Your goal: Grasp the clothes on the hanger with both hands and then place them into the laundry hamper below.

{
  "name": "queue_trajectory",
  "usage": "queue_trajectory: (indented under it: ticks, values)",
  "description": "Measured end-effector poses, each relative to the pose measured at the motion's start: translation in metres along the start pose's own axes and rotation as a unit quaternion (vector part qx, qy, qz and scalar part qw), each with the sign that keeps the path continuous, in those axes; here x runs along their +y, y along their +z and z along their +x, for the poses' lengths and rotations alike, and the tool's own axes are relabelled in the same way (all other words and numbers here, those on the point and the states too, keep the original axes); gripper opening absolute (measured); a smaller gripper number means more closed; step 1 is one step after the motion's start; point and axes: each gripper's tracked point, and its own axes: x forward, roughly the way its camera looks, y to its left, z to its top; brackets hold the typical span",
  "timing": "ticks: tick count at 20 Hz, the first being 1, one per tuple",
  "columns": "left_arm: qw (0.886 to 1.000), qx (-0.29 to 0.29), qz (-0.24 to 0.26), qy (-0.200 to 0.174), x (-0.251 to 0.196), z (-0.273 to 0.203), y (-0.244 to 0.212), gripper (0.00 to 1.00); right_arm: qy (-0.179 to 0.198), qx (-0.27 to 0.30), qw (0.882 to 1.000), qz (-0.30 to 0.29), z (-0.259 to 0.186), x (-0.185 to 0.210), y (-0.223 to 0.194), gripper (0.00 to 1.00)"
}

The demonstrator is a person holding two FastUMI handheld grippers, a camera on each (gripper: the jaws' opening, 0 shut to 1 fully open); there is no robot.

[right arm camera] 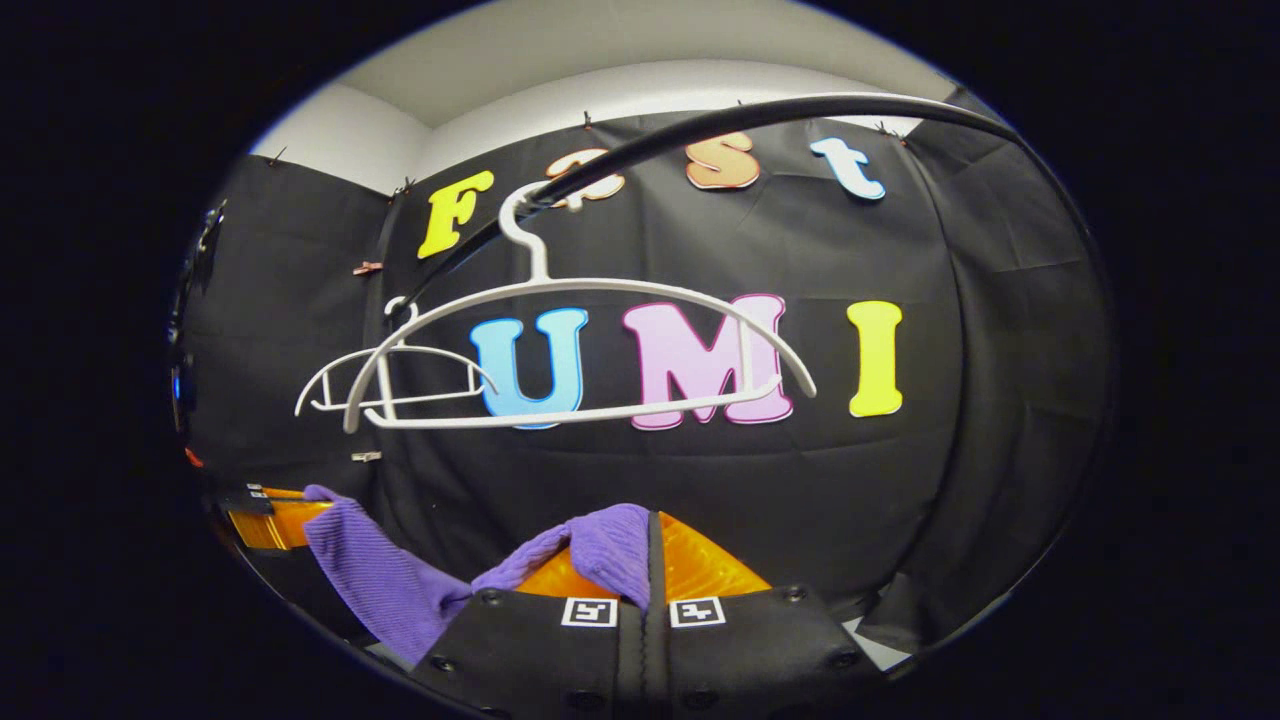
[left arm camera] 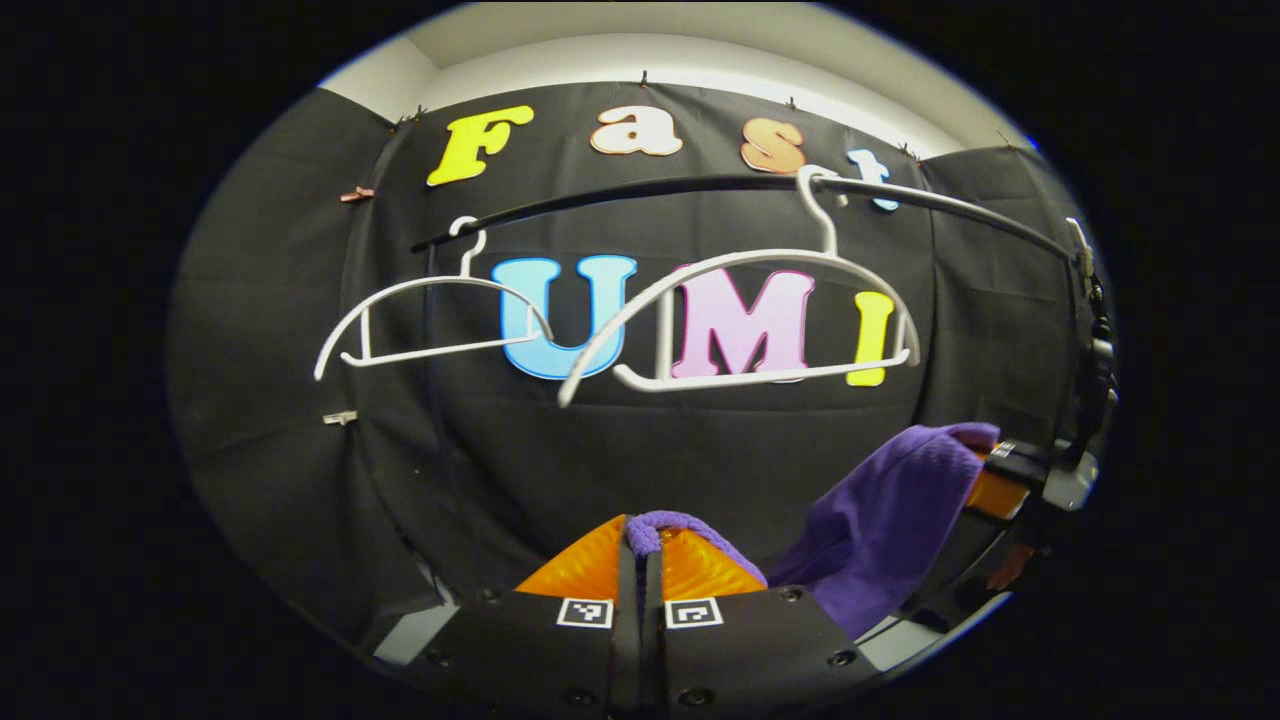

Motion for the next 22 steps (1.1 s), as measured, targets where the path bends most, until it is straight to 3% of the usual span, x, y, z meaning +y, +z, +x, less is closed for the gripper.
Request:
queue_trajectory:
  ticks: [6, 11, 17, 22]
  values:
    - [0.997, 0.037, -0.013, -0.066, -0.039, -0.005, -0.02, 0.05, 0.022, 0.051, 0.998, 0.014, -0.019, 0.019, -0.023, 0.05]
    - [0.99, 0.115, -0.004, -0.077, -0.05, 0.0, -0.104, 0.05, 0.019, 0.142, 0.99, 0.013, -0.03, 0.009, -0.107, 0.05]
    - [0.972, 0.226, 0.004, -0.07, -0.043, 0.005, -0.208, 0.05, 0.006, 0.271, 0.963, 0.002, -0.049, -0.013, -0.216, 0.05]
    - [0.958, 0.283, -0.001, -0.055, -0.035, 0.007, -0.26, 0.05, -0.013, 0.339, 0.941, -0.003, -0.062, -0.023, -0.264, 0.05]
